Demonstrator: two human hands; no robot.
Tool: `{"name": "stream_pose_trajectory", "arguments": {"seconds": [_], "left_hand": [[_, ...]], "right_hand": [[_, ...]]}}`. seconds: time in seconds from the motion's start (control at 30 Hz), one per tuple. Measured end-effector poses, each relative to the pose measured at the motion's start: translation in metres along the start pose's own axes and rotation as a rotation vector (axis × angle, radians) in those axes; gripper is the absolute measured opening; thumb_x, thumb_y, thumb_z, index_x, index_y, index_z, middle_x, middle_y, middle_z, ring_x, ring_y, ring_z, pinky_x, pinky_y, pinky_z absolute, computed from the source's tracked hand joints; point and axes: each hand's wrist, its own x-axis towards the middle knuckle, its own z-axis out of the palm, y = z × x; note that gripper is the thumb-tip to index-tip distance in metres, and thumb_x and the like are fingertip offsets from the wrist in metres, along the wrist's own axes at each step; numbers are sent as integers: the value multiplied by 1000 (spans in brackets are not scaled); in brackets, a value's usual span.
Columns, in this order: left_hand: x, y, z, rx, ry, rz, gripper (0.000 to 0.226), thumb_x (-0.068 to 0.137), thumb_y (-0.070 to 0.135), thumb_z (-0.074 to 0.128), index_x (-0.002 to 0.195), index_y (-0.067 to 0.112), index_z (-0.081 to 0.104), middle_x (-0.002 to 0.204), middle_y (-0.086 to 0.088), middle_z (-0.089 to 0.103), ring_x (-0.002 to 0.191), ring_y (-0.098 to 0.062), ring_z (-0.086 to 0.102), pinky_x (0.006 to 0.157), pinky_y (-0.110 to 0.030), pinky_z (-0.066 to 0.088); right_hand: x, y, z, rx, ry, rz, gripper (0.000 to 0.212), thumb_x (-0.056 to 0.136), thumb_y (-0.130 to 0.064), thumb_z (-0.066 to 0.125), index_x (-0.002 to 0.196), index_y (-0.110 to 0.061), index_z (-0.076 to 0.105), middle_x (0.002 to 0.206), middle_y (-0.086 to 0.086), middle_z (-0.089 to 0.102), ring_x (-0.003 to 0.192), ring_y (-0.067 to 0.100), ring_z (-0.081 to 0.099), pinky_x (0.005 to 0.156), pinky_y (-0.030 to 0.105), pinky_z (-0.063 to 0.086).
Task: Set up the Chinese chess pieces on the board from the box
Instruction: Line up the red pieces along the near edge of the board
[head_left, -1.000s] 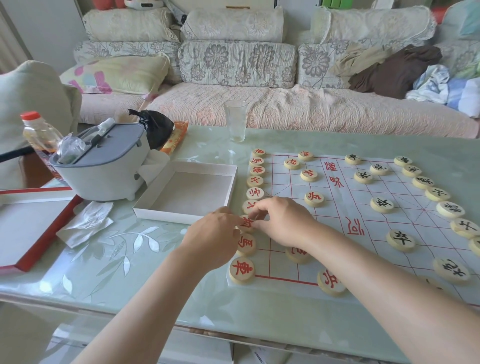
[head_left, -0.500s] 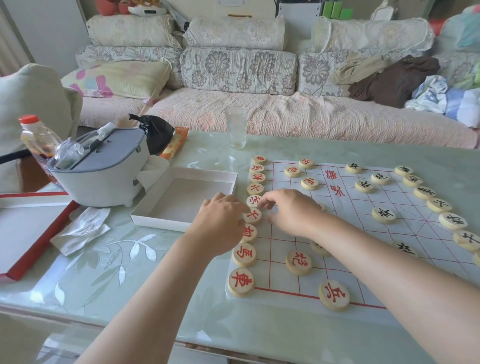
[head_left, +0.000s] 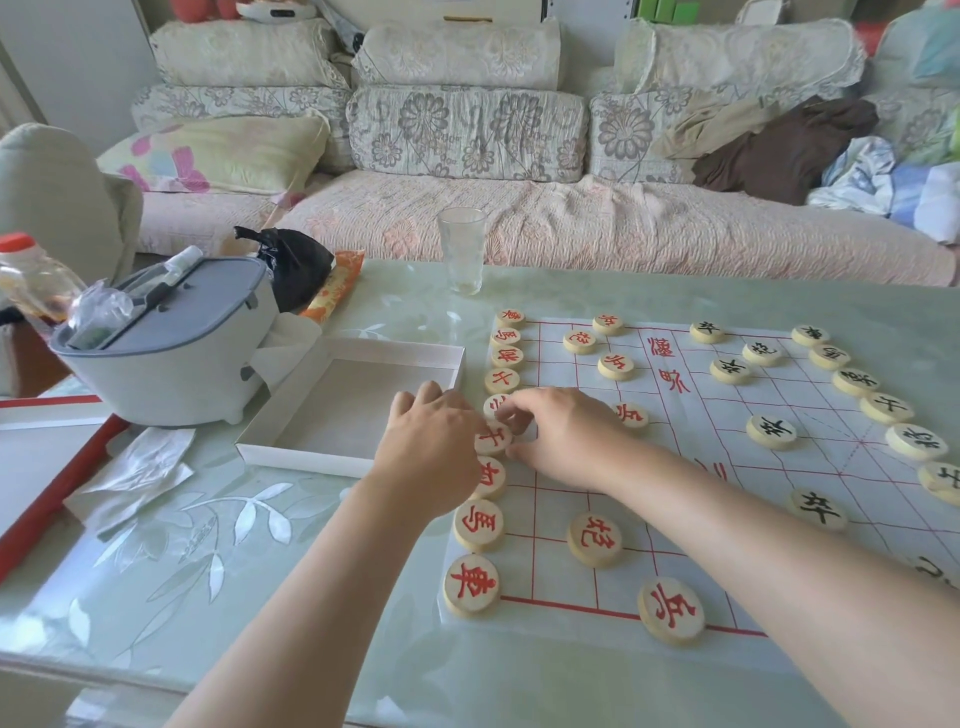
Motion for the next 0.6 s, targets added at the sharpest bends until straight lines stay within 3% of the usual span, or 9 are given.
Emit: {"name": "stream_pose_trajectory", "arguments": {"seconds": [0.2,0.47,0.6], "left_hand": [[-2,-4,0,-16,-48,14,35,90,16,43,111,30,66,117,16,61,106,-15,40,89,-26,34],[-2,-2,2,-2,18,9,35,88,18,45,118,32,58,105,13,64,104,-15,40,83,-27,29],[0,-1,3,25,22,20,34,89,19,44,114,34,62,100,13,65,102,-15,40,81,-27,25]], "right_hand": [[0,-3,2,-63,-33,-26,29,90,-30,64,118,-38,65,119,-12,63,112,16,57,91,37,49],[3,-6,3,32,19,4,25,87,-36,64,112,-40,64,105,-18,63,99,11,59,78,30,45],[3,-4,5,10,32,17,21,86,-39,69,106,-38,64,105,-17,64,99,11,58,76,29,42]]}}
